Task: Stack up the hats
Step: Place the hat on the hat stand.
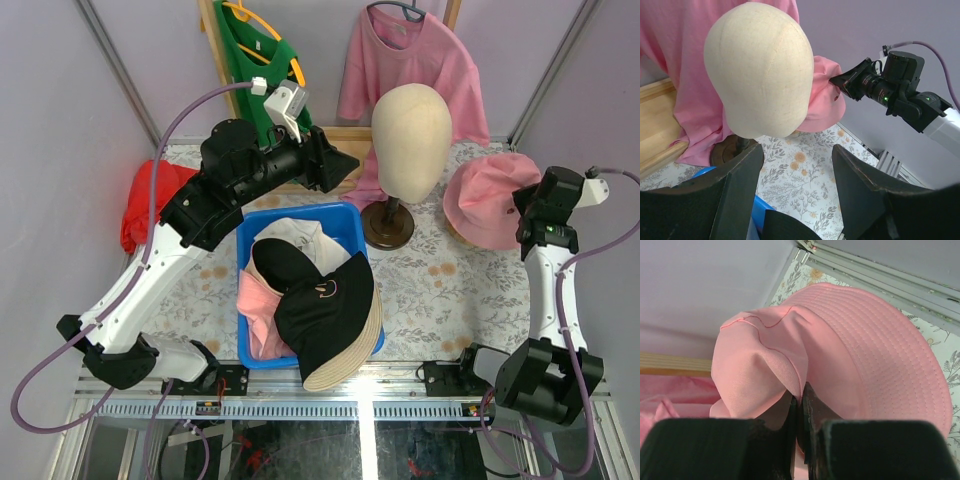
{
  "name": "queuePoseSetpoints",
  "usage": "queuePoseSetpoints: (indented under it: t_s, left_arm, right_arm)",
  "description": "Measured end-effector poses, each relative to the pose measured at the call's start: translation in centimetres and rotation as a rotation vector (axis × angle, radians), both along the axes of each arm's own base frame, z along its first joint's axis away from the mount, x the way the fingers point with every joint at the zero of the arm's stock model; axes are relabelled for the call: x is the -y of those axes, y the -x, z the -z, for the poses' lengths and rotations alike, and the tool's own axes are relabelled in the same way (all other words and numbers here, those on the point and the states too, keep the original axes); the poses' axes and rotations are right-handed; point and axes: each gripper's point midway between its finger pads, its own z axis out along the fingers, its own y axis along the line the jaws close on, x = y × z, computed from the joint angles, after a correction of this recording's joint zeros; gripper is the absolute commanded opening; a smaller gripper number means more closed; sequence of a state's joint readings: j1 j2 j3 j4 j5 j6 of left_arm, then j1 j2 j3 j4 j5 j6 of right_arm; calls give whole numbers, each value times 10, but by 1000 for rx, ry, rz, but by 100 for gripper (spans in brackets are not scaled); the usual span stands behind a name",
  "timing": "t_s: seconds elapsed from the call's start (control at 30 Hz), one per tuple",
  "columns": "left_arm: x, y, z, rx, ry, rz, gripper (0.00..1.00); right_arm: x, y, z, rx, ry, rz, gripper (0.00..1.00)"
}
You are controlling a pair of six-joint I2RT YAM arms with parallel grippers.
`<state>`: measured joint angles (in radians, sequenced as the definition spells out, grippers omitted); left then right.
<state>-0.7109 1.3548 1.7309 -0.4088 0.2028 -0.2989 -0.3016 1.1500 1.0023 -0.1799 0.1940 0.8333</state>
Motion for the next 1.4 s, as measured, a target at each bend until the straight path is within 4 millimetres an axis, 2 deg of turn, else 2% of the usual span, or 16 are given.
queuePoseSetpoints:
  t_s: [0.13, 0.33, 0.57, 0.77, 1.07, 1.23, 1.4]
  left_arm:
    - [1, -1, -2, 6, 6, 0, 57]
    - [2, -2, -1, 5, 5, -1, 57]
    - [3, -4, 1, 8, 7, -1, 57]
    - [4, -5, 2, 11, 9, -1, 57]
    - [5, -7, 3, 16, 12, -3, 57]
    - [4, -10, 9, 6, 3, -21, 58]
    - [-5, -17, 27, -29, -23, -79, 58]
  right_arm:
    - [3, -5, 3, 11, -29, 12, 11]
    - [1, -16, 7, 15, -64, -8, 22]
    - [-1, -32, -22, 73, -65, -39, 44]
    - [2, -37, -39, 101, -47, -42, 52]
    - [4, -41, -28, 60, -42, -46, 55]
    - [5, -43, -42, 75, -22, -52, 57]
    - [4, -42, -50, 89, -12, -59, 58]
